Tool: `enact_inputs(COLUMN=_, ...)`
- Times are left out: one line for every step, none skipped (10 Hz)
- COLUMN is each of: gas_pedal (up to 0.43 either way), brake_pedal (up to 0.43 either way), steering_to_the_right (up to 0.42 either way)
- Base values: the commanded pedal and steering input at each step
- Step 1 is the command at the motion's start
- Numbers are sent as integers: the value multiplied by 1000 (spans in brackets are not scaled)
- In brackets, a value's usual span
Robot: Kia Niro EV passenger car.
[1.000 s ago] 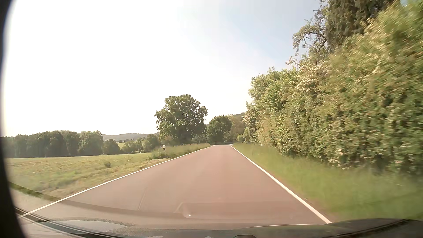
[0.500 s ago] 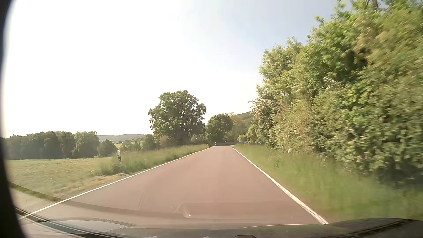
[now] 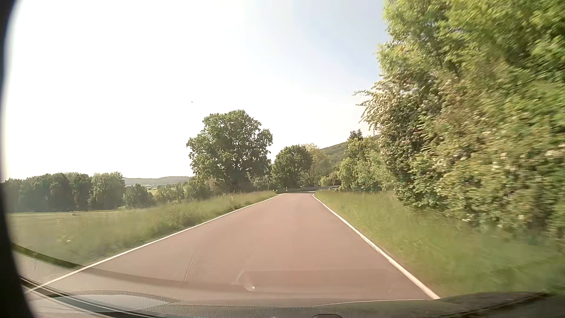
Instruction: Follow the waypoints while adhering to traffic rules and regulations
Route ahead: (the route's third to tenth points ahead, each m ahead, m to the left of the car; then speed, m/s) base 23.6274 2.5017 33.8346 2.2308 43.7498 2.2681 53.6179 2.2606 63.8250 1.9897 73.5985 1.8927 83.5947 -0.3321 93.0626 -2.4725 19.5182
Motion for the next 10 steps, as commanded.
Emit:
enact_inputs(gas_pedal=177, brake_pedal=0, steering_to_the_right=-2)
enact_inputs(gas_pedal=150, brake_pedal=0, steering_to_the_right=-2)
enact_inputs(gas_pedal=130, brake_pedal=0, steering_to_the_right=-2)
enact_inputs(gas_pedal=98, brake_pedal=0, steering_to_the_right=-2)
enact_inputs(gas_pedal=87, brake_pedal=0, steering_to_the_right=-2)
enact_inputs(gas_pedal=87, brake_pedal=0, steering_to_the_right=-1)
enact_inputs(gas_pedal=87, brake_pedal=0, steering_to_the_right=-2)
enact_inputs(gas_pedal=87, brake_pedal=0, steering_to_the_right=-2)
enact_inputs(gas_pedal=79, brake_pedal=0, steering_to_the_right=-2)
enact_inputs(gas_pedal=79, brake_pedal=0, steering_to_the_right=-2)
